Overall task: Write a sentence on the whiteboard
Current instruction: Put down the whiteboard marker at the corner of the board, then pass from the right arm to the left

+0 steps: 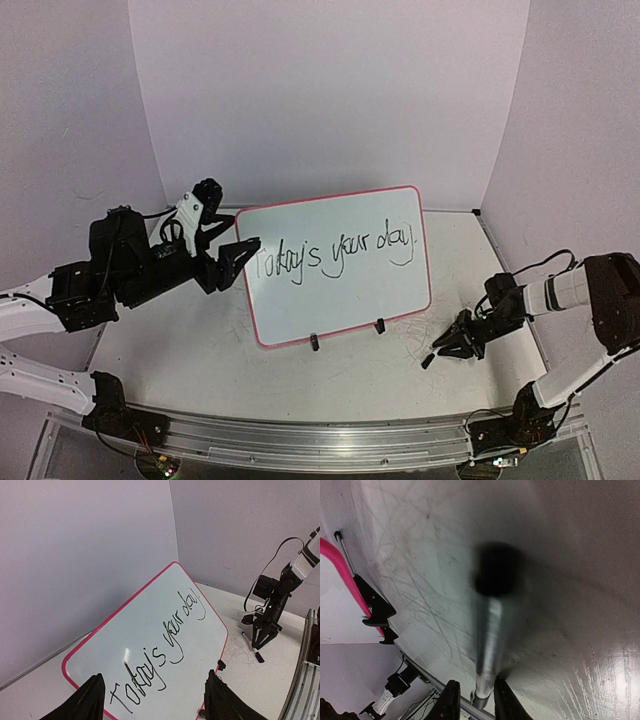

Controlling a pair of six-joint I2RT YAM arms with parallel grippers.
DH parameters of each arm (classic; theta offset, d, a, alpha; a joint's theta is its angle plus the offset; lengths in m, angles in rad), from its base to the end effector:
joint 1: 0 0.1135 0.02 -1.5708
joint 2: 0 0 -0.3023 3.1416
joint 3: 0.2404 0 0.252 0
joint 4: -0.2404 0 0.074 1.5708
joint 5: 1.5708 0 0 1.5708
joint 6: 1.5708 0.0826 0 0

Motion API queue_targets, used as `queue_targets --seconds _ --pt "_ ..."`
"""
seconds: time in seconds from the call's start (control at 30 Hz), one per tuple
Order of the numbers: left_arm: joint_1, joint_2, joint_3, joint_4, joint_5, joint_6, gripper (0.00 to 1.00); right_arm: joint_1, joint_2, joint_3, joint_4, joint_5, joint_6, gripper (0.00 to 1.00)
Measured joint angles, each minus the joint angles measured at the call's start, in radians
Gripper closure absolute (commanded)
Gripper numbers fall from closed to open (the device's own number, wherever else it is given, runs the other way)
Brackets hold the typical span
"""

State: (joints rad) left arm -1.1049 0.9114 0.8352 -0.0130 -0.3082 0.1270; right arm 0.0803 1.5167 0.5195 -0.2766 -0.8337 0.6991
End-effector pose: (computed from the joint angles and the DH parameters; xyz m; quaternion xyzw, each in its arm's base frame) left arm 0.1282 -0.1992 0.3800 0.3367 0.6550 -0.2132 0.6419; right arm 0.2191 0.0790 0.1185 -0.2183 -0.8796 -0.4218 0.0270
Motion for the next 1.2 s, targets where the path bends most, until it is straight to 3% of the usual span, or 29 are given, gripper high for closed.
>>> queue_targets --seconds 0.1,0.27,0.43,0.57,0.87,1.07,1.2 --pt "0.000 -0.031 0.000 0.012 -0.001 -0.001 0.30 -0.005 0.000 0.015 0.004 0.019 -0.008 0.64" --pt "0.000 -0.047 0.000 0.014 -0.007 -0.006 0.25 -0.006 -0.050 0.034 -0.012 0.094 -0.008 0.37" --pt "0.000 -0.039 0.034 -0.020 -0.036 -0.006 0.20 -0.008 -0.273 0.099 -0.171 0.260 -0.026 0.19" --pt "0.000 -0.013 0.129 -0.046 -0.069 0.001 0.16 -0.008 -0.458 0.273 -0.282 0.353 -0.083 0.02" --pt "0.003 0.035 0.361 -0.057 -0.284 0.012 0.08 -0.008 -0.715 0.729 -0.392 0.573 -0.318 0.02" --pt "0.005 0.076 0.488 -0.064 -0.368 0.054 0.06 -0.008 -0.717 1.029 -0.371 0.655 -0.482 0.02" --pt "0.005 0.074 0.538 -0.066 -0.382 0.056 0.05 -0.008 -0.709 1.128 -0.324 0.690 -0.549 0.02"
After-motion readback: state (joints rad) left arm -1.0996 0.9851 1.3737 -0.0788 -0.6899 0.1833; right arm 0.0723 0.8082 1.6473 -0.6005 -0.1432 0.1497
